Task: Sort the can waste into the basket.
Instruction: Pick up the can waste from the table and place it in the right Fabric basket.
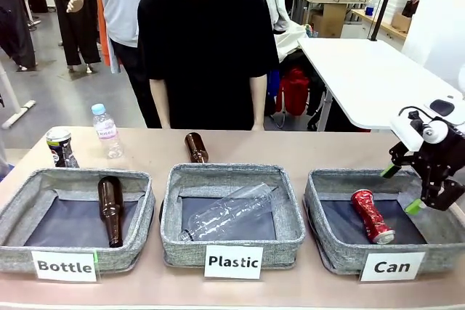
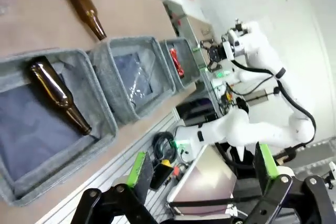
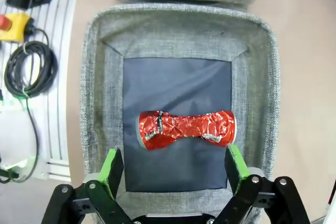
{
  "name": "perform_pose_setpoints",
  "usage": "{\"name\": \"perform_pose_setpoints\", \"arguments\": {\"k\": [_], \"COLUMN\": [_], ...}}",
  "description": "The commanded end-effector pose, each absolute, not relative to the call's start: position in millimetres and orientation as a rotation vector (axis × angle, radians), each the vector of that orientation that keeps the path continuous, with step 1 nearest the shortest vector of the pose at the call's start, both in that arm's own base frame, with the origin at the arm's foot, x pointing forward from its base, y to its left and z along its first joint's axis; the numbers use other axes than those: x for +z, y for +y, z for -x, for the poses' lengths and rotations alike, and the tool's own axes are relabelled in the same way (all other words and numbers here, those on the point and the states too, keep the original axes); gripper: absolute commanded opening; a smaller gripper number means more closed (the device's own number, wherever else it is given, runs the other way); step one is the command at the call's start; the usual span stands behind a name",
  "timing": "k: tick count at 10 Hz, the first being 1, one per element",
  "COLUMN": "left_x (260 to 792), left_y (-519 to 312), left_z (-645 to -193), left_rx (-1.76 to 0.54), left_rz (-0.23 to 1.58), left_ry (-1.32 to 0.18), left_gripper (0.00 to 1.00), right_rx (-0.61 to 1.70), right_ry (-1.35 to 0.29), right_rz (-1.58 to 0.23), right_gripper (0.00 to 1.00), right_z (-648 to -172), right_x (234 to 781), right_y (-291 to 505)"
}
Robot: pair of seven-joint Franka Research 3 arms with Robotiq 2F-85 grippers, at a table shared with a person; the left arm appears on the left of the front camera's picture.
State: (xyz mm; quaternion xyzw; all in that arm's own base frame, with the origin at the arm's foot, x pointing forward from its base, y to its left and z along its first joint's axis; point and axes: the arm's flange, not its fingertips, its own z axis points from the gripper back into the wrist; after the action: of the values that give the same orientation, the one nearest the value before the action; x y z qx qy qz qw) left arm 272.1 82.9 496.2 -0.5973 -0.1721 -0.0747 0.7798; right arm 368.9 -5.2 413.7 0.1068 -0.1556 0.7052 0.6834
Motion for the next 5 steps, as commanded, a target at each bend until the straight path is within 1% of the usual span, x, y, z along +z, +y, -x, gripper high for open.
{"name": "perform_pose_setpoints", "arguments": {"k": [1, 2, 3, 4, 5], "left_x": [467.0, 461.6, 493.4, 493.4, 493.4], "left_y": [46.9, 44.6, 75.6, 75.6, 75.6], "left_z": [-245.9, -249.4, -276.1, -276.1, -276.1], "left_rx": [-0.171, -0.174, -0.171, -0.171, -0.171], "left_rz": [1.25, 1.183, 1.281, 1.281, 1.281], "left_ry": [-0.365, -0.353, -0.348, -0.348, -0.348], "left_gripper": [1.0, 1.0, 1.0, 1.0, 1.0], "right_rx": [1.553, 1.532, 1.51, 1.47, 1.324], "right_ry": [-0.363, -0.389, -0.41, -0.412, -0.396], "right_rz": [-0.273, -0.307, -0.355, -0.445, -0.633], "right_gripper": [1.0, 1.0, 1.0, 1.0, 1.0], "right_z": [-361.1, -363.2, -364.3, -365.8, -371.8], "right_x": [409.8, 410.7, 412.0, 412.2, 406.6], "right_y": [-2.4, -3.2, -6.7, -10.2, -10.4]}}
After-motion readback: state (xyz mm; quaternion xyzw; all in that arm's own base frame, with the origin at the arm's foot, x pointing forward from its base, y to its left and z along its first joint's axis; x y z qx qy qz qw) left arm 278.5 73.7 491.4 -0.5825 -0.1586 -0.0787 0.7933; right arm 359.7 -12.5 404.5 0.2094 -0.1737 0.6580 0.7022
